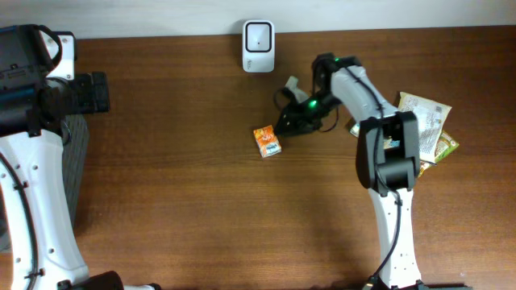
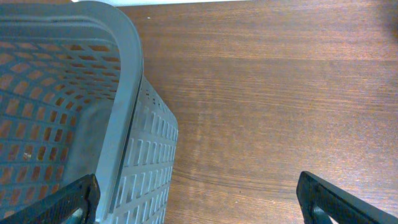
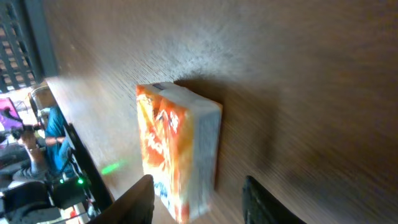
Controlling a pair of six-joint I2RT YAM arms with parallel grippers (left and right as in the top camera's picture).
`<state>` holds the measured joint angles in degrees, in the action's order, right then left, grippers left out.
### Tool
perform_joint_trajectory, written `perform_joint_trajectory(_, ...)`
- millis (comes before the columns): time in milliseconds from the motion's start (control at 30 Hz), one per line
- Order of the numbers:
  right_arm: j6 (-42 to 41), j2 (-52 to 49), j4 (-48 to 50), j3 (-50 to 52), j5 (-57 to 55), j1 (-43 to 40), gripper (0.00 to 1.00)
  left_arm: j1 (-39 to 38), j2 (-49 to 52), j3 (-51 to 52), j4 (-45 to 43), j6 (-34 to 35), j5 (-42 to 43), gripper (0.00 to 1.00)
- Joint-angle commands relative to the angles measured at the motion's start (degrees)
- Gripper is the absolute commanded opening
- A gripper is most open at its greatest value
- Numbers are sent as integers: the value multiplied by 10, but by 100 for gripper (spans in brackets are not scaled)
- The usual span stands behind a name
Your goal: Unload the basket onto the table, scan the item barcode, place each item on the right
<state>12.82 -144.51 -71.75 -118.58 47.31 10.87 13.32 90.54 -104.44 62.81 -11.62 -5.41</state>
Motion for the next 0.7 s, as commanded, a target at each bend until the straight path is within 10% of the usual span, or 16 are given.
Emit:
perform_joint_trajectory(0, -13, 8, 33, 50, 11, 20, 41, 3, 0, 1, -1, -9, -2, 99)
perform_joint_trajectory(267, -13, 8, 37, 83, 12, 20, 4, 3, 0, 1, -1, -9, -2, 99)
perform_joint_trajectory(500, -48, 35, 26, 30, -23, 20, 4, 3, 0, 1, -1, -9, -2, 99)
perform_joint_trajectory(667, -114, 81, 16, -115, -286, 48, 4, 3, 0, 1, -1, -9, -2, 99)
